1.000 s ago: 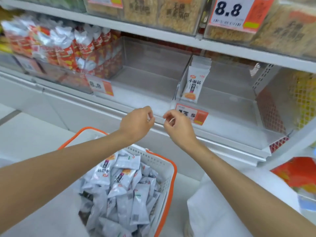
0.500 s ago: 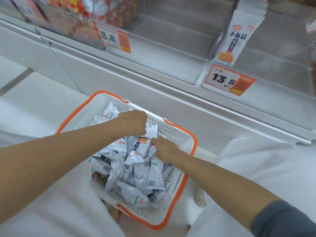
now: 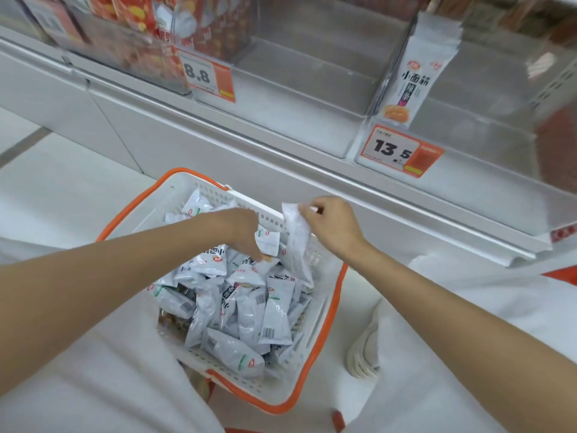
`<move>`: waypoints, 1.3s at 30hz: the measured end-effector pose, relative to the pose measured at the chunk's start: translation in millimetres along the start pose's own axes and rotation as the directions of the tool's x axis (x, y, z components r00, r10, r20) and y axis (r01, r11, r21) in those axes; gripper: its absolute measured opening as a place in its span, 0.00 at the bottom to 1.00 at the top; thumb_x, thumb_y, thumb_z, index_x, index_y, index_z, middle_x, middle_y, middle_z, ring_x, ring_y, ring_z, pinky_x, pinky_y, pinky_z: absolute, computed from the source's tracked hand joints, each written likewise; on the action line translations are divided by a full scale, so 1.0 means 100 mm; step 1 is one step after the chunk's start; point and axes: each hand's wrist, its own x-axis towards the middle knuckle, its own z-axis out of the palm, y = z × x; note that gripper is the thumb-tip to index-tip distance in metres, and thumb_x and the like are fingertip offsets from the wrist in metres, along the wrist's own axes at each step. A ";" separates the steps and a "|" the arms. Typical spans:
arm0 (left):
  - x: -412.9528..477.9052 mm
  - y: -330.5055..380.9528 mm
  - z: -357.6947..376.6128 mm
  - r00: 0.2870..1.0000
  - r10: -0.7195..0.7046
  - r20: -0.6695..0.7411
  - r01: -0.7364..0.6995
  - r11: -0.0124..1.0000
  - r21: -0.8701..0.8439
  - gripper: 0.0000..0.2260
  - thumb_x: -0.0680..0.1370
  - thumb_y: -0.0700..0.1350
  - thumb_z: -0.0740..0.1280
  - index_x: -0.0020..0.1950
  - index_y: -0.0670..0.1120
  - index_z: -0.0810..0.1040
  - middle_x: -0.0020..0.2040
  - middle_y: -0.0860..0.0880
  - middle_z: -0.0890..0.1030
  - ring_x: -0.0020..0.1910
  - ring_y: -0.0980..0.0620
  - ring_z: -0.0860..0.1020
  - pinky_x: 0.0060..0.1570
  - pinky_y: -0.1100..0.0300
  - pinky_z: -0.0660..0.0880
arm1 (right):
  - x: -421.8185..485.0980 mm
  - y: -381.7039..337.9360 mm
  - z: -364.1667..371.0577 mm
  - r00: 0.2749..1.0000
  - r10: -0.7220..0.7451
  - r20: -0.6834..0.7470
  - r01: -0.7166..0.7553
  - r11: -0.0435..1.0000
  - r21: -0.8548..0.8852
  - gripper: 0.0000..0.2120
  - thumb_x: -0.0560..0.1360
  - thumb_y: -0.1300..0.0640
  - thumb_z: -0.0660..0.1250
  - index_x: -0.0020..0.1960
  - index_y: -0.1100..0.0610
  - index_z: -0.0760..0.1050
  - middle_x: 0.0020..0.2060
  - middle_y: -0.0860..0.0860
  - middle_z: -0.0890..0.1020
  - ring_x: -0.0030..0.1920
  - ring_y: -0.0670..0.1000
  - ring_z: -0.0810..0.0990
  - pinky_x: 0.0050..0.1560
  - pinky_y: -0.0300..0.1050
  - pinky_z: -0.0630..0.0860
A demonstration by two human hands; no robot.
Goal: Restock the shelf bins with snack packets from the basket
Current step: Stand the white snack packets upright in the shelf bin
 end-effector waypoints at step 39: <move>-0.03 0.63 -0.04 0.898 0.289 -0.332 -0.432 0.433 -0.791 0.08 0.73 0.40 0.74 0.51 0.43 0.80 0.44 0.44 0.85 0.42 0.48 0.84 0.41 0.57 0.82 | -0.02 -0.13 -0.90 0.988 0.114 -0.106 -0.061 0.909 0.412 0.28 0.82 0.41 0.54 0.37 0.60 0.77 0.30 0.52 0.80 0.33 0.50 0.78 0.38 0.48 0.76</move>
